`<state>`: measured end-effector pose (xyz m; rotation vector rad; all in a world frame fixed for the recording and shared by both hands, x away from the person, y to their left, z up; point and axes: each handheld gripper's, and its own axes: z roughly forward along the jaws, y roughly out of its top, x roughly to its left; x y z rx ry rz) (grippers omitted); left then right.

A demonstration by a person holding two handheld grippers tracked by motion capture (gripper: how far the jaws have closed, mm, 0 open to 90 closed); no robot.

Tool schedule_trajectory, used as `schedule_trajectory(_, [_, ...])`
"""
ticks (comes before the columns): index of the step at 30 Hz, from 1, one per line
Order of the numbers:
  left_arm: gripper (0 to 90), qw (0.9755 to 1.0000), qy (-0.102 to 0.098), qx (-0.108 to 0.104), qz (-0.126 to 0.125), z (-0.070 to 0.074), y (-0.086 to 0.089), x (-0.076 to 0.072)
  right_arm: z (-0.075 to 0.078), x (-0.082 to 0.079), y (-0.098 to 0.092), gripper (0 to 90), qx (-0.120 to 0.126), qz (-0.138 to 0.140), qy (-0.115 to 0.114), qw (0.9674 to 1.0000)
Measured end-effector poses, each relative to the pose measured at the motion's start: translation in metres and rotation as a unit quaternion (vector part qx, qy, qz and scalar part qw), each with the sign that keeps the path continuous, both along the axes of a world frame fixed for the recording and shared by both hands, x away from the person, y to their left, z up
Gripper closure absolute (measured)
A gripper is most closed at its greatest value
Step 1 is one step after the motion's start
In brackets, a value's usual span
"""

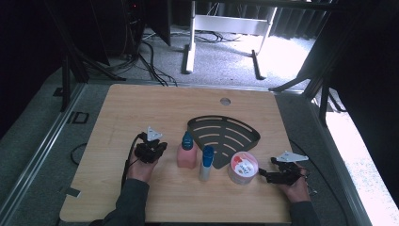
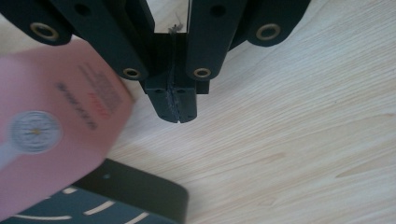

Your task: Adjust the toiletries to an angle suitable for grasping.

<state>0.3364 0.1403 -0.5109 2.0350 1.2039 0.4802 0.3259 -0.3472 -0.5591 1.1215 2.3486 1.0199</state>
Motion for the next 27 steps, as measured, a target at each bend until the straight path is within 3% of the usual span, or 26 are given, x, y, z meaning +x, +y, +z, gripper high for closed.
schedule_trajectory(4, [90.0,0.9996,-0.009,-0.024,-0.012,0.007,0.002,-0.006,0.000,0.000,0.000,22.0,0.000,0.000,0.000,1.0000])
schedule_trajectory(12, [90.0,0.9976,-0.026,-0.051,-0.040,0.022,0.000,-0.020,0.000,0.000,0.000,22.0,0.000,0.000,0.000,1.0000])
schedule_trajectory(22, [90.0,0.9945,-0.048,-0.038,-0.085,0.036,-0.018,-0.035,0.000,0.000,0.000,22.0,0.000,0.001,0.000,1.0000])
schedule_trajectory(27, [90.0,0.9924,-0.056,-0.041,-0.101,0.042,-0.024,-0.042,0.000,-0.001,0.000,22.0,0.000,0.001,0.001,1.0000])
